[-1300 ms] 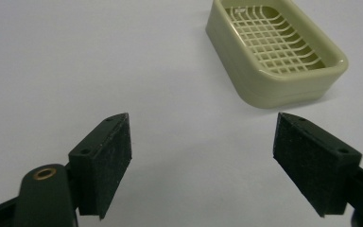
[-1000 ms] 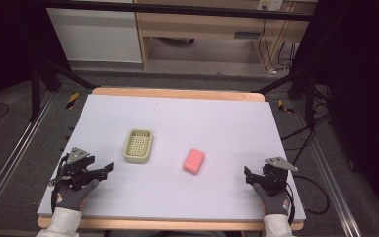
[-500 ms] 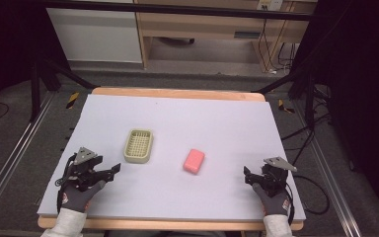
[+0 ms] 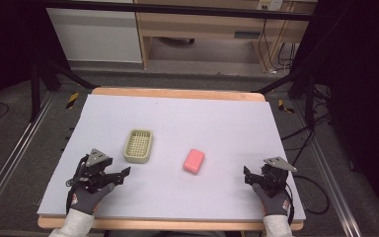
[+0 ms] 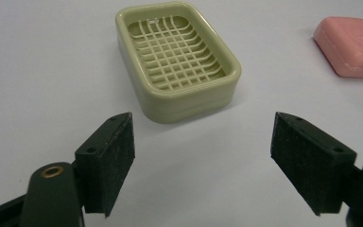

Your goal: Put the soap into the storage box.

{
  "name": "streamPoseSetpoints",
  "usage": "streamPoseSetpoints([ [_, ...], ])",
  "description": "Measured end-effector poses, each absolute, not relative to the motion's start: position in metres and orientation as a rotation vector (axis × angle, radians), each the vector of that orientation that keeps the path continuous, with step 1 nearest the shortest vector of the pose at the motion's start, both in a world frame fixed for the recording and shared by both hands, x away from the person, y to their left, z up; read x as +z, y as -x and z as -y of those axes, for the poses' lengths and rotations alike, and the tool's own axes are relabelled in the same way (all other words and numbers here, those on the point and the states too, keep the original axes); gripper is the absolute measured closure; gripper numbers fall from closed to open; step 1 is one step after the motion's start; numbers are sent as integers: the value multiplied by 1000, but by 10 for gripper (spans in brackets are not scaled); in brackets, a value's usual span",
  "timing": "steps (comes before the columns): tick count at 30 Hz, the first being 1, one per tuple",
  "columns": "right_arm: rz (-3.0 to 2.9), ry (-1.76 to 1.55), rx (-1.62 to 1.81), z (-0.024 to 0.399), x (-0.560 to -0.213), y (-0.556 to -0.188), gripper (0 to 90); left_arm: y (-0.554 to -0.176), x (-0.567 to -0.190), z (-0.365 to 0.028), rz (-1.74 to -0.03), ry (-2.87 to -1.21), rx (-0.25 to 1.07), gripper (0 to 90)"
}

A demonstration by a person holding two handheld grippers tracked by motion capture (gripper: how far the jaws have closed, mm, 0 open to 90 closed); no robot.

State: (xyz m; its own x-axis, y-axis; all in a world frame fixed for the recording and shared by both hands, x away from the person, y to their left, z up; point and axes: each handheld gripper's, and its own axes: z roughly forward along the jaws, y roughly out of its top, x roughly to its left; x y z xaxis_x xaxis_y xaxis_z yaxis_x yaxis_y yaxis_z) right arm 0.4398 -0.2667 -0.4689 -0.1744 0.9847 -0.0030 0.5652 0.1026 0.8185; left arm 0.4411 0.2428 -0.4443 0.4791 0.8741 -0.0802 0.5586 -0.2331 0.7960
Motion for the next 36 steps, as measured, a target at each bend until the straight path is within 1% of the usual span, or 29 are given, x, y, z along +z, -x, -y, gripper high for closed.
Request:
streamPoseSetpoints([
  [20, -1817, -1507, 921, 263, -469, -441, 66, -444, -430, -223, -1127, -1946, 498, 221],
  [36, -1814, -1509, 923, 262, -468, -440, 65, -454, -411, -200, -1073, -1964, 492, 220],
])
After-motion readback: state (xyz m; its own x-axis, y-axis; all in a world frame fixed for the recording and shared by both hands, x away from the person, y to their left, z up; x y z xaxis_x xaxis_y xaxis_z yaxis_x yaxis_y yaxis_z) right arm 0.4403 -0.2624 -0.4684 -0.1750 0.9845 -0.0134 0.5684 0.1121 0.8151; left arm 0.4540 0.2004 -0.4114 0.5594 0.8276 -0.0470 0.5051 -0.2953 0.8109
